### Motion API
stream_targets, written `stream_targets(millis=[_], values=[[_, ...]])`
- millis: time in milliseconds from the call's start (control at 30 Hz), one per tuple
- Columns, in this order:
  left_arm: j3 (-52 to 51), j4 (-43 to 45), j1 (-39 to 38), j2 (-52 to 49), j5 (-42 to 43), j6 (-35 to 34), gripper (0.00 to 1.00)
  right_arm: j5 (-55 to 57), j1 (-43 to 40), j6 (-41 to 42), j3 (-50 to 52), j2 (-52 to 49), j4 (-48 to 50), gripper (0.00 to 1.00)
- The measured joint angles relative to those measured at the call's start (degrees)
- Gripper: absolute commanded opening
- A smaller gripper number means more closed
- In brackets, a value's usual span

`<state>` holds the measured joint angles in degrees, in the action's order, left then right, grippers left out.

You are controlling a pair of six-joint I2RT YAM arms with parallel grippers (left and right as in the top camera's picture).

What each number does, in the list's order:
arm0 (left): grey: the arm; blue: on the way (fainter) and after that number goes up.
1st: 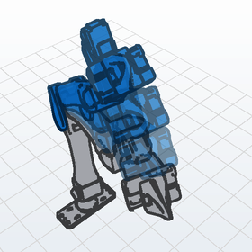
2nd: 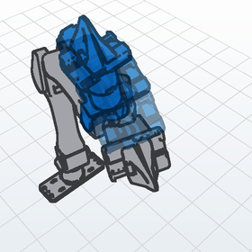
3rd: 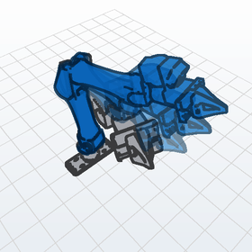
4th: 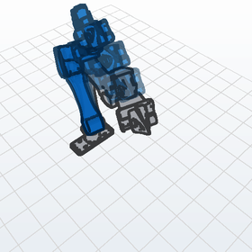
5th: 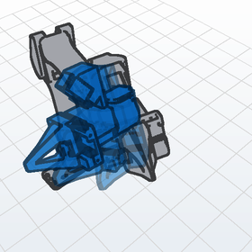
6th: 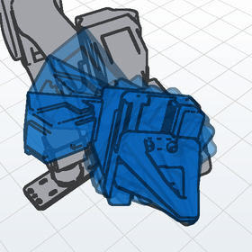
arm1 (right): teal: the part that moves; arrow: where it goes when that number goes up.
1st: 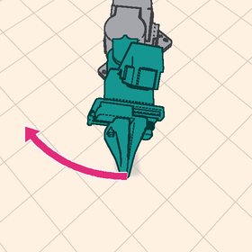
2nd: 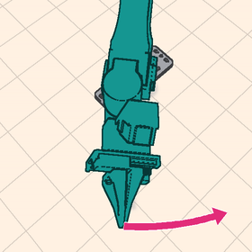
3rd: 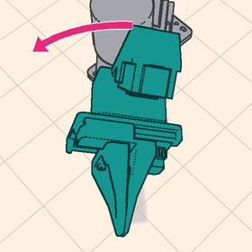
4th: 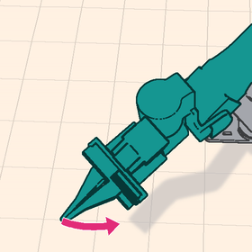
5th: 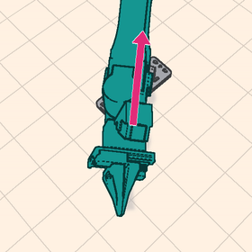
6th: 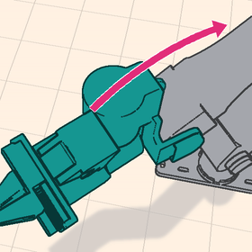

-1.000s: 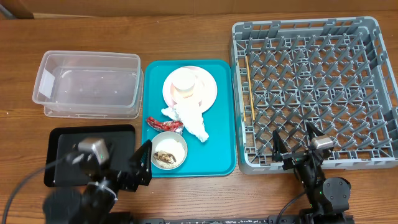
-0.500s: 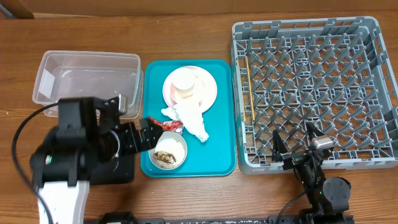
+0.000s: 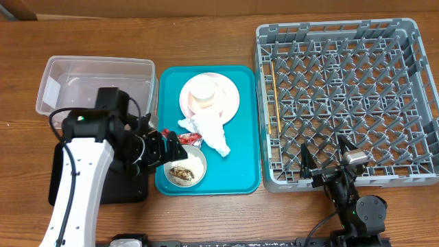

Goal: Sort waste into correct bins and load items into the dishwasher
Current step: 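Move the left gripper to the grey bowl of rice on the teal tray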

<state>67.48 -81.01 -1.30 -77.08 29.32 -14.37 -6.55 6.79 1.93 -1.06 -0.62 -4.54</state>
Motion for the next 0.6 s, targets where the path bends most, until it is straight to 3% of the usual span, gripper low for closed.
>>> stream_targets(millis=[200,500,533,567,600], values=[[0.0,3.0,-4.9,-0.9,-0.5,-0.4,1.0,0.0,0.0,0.0,0.0,0.0,0.0,1.0],[0.0,8.9,-12.8,-0.9,-2.1,-6.3,0.98,0.0,0.0,0.0,0.0,0.0,0.0,1.0],[0.0,9.0,-13.1,-0.9,-2.1,-6.7,0.81,0.0,0.0,0.0,0.0,0.0,0.0,1.0],[0.0,9.4,-13.4,-0.9,-2.1,-6.9,0.49,0.0,0.0,0.0,0.0,0.0,0.0,1.0],[0.0,9.8,-13.6,-0.9,-2.1,-7.4,0.32,0.0,0.0,0.0,0.0,0.0,0.0,1.0]])
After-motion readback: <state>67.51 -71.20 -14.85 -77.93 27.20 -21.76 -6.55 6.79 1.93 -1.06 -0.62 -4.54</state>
